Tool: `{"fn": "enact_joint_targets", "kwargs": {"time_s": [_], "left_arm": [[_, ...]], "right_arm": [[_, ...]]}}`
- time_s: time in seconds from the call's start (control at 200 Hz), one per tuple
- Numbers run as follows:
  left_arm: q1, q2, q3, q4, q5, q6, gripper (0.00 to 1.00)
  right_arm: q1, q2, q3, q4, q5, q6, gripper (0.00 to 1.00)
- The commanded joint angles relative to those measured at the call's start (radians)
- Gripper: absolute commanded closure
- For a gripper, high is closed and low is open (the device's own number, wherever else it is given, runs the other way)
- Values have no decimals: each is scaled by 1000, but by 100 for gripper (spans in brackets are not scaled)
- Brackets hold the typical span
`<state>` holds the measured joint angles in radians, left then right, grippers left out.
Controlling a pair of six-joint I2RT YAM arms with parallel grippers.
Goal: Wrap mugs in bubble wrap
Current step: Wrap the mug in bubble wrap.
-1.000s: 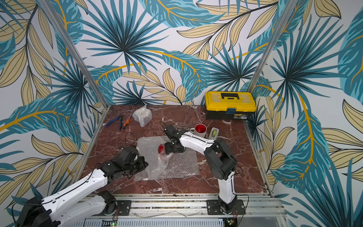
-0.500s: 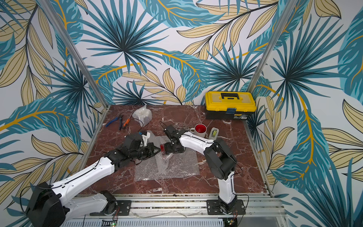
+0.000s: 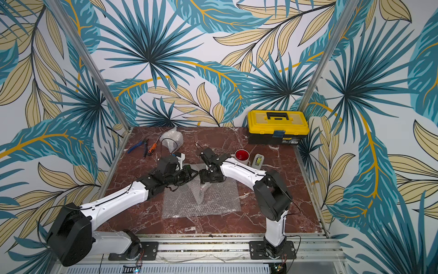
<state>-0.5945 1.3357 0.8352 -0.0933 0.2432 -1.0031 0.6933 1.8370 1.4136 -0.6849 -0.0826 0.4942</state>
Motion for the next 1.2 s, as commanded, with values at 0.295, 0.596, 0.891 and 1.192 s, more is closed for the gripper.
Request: {"fn": "enact_joint_targets", "kwargs": {"time_s": [0.295, 0.596, 0.891, 1.192], "left_arm": [[9, 97, 77, 30, -35, 3, 100], [16, 179, 108, 30, -48, -14, 100], [24, 221, 108, 28, -62, -37, 100], [35, 218, 108, 29, -64, -46, 100]], "right_arm": [[-9, -201, -84, -16, 134, 33, 27], [-8, -292, -227, 158, -50, -26, 23], [-9, -223, -219, 201, -79, -30, 19], [-8, -95, -174, 189, -23, -23, 20]]}}
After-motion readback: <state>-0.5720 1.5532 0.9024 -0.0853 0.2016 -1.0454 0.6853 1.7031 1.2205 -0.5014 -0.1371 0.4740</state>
